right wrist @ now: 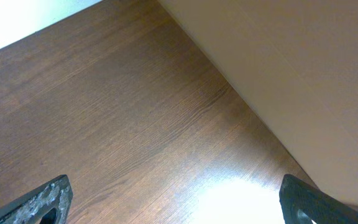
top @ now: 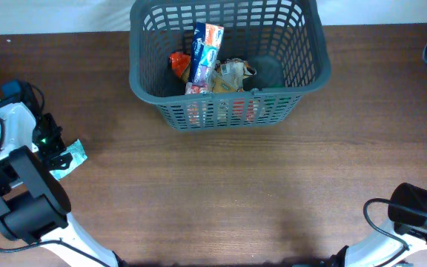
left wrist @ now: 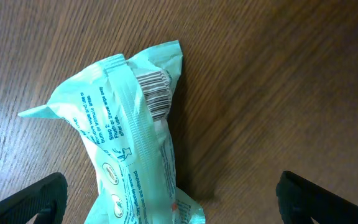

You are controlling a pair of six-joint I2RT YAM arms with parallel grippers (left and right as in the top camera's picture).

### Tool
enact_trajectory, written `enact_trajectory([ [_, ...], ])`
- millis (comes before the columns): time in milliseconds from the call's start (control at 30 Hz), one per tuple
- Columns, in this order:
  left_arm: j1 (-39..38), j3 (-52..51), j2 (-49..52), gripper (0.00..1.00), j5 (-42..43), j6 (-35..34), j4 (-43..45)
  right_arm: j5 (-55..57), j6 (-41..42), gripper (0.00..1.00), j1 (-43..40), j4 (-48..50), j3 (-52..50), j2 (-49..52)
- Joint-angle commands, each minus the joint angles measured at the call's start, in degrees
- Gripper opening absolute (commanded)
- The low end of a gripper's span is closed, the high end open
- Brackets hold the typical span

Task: Pack container
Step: 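Lower the left gripper and close it on the mint-green packet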

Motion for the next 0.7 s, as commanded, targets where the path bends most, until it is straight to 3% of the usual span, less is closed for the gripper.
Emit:
enact_trajectory([
  [0, -0.02, 0.63, 1.57, 0.99, 0.28, -1.6, 0.07, -0.33, 0.87, 0.99, -0.15, 0.17, -0.17, 0.2],
  [667, -0.02, 0.61, 6.14, 0.99, 0.15, -1.57, -1.03, -0.33, 0.87, 0.99, -0.15, 0.17, -0.17, 0.2],
])
